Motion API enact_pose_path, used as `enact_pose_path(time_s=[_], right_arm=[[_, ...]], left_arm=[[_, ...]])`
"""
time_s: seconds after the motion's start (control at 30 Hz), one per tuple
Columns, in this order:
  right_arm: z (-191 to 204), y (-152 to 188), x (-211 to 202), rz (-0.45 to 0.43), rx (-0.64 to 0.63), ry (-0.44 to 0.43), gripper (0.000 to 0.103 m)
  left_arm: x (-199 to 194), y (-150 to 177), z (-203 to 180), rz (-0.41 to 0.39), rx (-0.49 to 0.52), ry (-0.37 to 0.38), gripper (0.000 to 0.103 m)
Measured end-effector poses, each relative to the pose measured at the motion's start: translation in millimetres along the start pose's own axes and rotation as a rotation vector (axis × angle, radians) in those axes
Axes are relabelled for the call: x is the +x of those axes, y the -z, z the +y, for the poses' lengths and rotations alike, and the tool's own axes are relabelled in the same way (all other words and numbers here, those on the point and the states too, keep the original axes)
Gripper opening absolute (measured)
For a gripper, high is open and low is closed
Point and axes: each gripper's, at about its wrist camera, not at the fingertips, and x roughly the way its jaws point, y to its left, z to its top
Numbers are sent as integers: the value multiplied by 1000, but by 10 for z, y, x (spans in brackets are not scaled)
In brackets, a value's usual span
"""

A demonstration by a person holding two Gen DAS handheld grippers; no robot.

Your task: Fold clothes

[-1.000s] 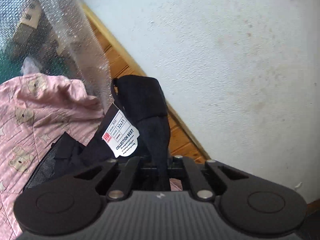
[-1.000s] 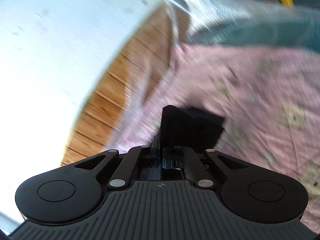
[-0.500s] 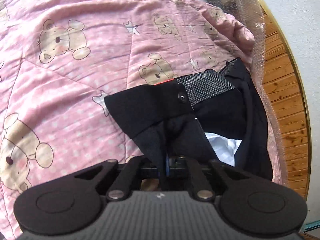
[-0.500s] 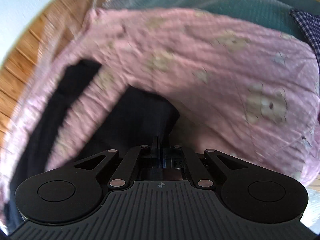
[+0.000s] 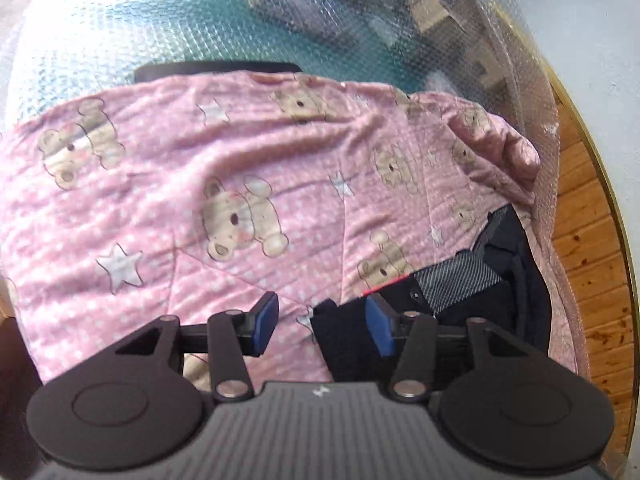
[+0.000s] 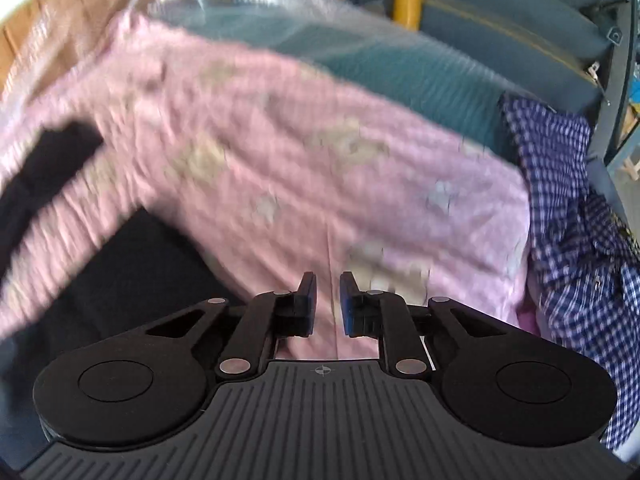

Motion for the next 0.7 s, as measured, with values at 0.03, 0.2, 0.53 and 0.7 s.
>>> enact_pose_path(time_s=[0.03,0.2,0.53,0.7], right_arm=[[41,-76,-48,-12,8,-34,21],[789,-536,-91,-24,-55,-304,52],[3098,-1411,853,1,-486,-534,92],[3779,-1539,1471,48,-651,-500,93]], left_arm=[[-35,-25,-33,-8,2,6,50],[-130,13,-368,4,45,54,51],[-525,968,-970,66,41,137,53],[-807,1306,-877,45,-60,111,55]])
